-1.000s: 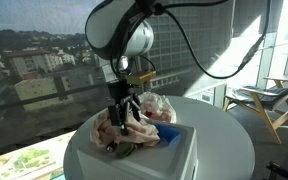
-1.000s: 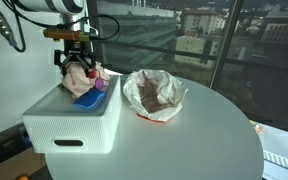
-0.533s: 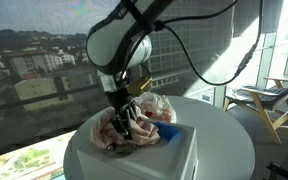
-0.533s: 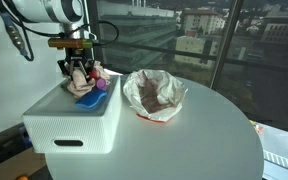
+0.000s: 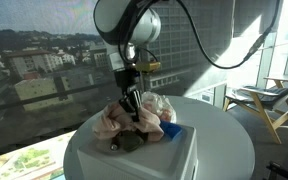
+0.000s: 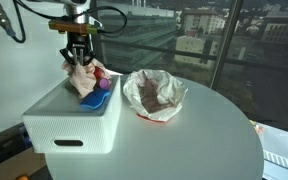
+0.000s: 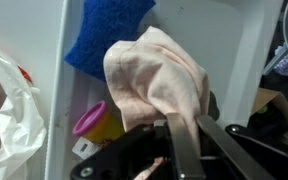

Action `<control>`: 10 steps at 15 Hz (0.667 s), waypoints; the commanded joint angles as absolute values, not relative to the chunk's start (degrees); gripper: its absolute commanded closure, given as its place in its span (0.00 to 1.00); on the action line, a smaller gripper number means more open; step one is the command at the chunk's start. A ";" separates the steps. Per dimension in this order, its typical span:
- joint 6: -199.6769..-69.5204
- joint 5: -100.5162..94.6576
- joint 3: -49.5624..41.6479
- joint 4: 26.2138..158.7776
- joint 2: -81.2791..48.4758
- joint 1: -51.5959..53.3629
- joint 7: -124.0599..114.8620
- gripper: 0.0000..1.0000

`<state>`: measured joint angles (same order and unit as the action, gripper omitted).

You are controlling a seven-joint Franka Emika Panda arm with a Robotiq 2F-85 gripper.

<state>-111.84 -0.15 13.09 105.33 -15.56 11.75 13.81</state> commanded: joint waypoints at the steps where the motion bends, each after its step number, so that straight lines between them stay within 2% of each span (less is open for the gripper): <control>1: -107.78 8.30 13.21 105.48 -8.85 8.26 20.35 0.91; 5: -105.86 15.91 11.87 106.40 -0.59 6.40 26.23 0.91; 10: -110.09 21.75 8.27 108.61 10.98 6.72 28.94 0.91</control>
<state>-107.02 18.48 10.37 105.62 3.42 6.53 26.82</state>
